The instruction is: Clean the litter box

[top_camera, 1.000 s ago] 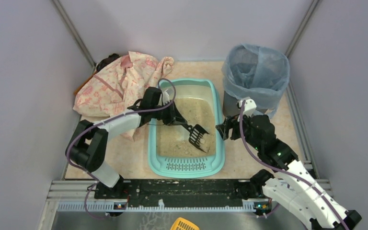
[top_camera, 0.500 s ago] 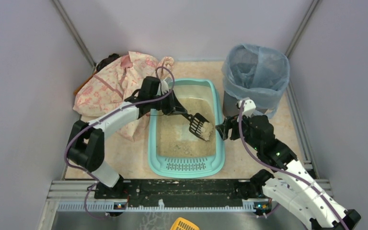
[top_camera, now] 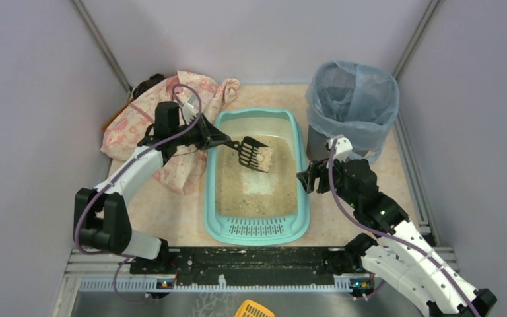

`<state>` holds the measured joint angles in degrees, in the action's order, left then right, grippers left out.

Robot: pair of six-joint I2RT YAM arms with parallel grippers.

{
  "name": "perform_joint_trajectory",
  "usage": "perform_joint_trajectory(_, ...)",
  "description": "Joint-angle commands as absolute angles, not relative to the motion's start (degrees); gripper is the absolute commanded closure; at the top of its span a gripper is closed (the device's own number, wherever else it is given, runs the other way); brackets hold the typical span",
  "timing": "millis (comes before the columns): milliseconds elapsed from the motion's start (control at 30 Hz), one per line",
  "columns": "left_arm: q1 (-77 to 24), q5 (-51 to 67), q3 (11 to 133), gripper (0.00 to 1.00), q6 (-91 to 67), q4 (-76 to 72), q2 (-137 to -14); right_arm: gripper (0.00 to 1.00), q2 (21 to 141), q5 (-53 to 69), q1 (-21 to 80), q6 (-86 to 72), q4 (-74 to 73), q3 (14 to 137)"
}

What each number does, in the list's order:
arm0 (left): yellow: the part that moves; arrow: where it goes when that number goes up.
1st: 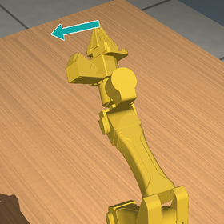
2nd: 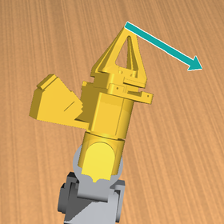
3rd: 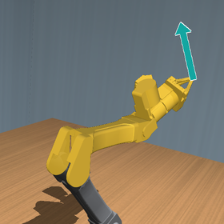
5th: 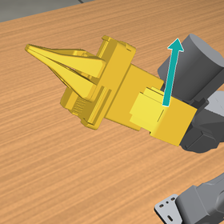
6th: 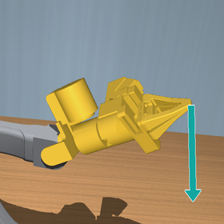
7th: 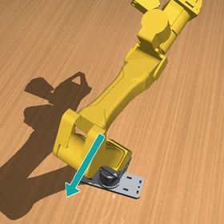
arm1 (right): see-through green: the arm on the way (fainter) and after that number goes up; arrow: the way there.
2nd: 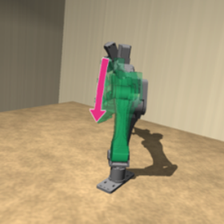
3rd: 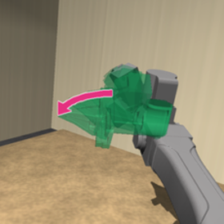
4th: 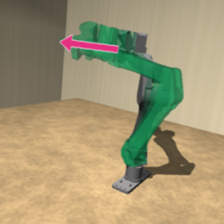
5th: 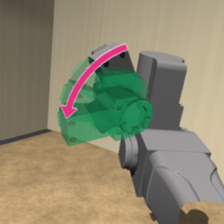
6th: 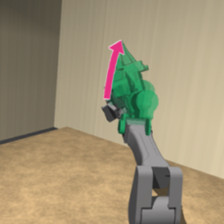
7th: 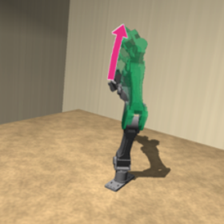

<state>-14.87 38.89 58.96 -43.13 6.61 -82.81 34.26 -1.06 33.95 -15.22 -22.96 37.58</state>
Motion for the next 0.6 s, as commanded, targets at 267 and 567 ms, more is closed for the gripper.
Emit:
perform_joint_trajectory(267,-11.56,47.68,48.0,1.0,-58.25,-14.47,-79.66,0.32,33.77,-1.03,33.84,-16.39,-19.63,36.93)
perform_joint_trajectory(567,-10.16,46.74,47.22,1.0,-58.79,-15.88,-79.5,0.32,33.77,-0.98,33.79,-16.57,-20.2,37.05)
